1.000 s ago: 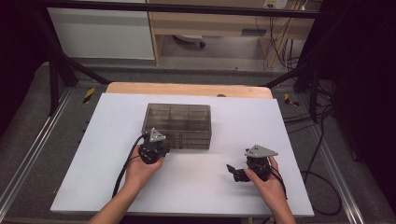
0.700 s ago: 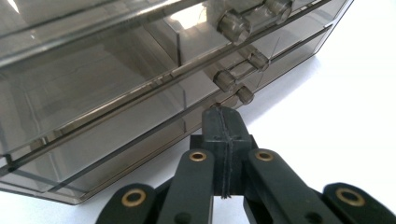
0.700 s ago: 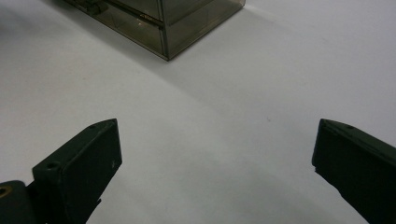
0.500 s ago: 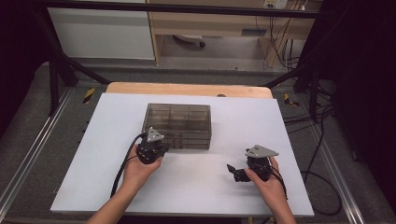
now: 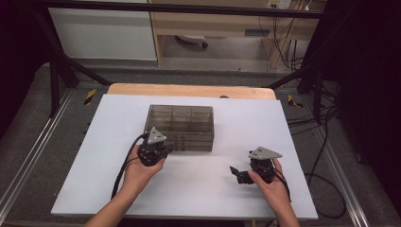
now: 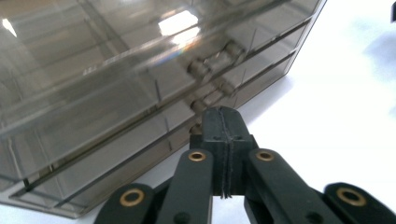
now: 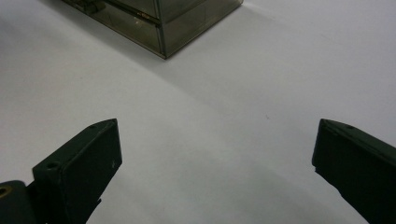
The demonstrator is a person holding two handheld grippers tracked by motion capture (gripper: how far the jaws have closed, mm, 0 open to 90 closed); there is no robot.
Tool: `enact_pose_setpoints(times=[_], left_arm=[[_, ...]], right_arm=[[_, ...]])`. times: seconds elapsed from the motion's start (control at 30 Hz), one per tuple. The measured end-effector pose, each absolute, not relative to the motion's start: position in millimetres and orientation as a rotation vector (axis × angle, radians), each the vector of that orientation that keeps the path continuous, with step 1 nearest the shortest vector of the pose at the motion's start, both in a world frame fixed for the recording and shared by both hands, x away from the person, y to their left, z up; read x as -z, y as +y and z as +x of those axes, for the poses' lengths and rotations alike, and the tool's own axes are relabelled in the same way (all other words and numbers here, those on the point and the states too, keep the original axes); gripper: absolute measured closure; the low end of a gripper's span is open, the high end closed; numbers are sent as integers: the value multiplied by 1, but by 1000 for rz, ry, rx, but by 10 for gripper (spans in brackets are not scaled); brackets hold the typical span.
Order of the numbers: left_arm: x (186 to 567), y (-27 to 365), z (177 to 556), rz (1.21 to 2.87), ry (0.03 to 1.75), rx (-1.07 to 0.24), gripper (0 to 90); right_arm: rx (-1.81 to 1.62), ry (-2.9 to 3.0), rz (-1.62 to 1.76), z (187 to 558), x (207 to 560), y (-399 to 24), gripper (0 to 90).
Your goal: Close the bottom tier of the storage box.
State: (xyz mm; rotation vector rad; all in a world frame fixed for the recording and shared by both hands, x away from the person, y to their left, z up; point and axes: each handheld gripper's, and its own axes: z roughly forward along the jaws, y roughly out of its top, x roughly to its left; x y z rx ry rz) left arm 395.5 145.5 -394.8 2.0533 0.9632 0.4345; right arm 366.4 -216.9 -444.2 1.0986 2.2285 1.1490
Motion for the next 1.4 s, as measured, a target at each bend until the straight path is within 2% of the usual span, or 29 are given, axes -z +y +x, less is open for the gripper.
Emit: enact_pose_setpoints(times=[0.13, 0.33, 0.47, 0.57, 0.7, 0.87, 1.4], left_arm=[[384, 141, 394, 2026, 936, -461, 800], [365, 137, 382, 1967, 863, -537, 559], [354, 140, 380, 1925, 857, -538, 391], [347, 142, 380, 1923, 849, -585, 289], [341, 145, 383, 1895, 863, -564, 187], [338, 147, 387, 1870, 892, -574, 132], [332, 168, 389, 1845, 899, -590, 113]], right_arm=[[-1159, 2219, 1103, 367, 444, -220, 19], [-1147, 2225, 1098, 367, 444, -219, 21], [-1144, 2207, 1108, 364, 441, -220, 20], [-1144, 2196, 1118, 362, 440, -220, 18], [-1141, 2195, 1119, 365, 442, -222, 20], [-1146, 2195, 1123, 366, 443, -223, 20], [-1164, 2177, 1122, 365, 440, -224, 18]])
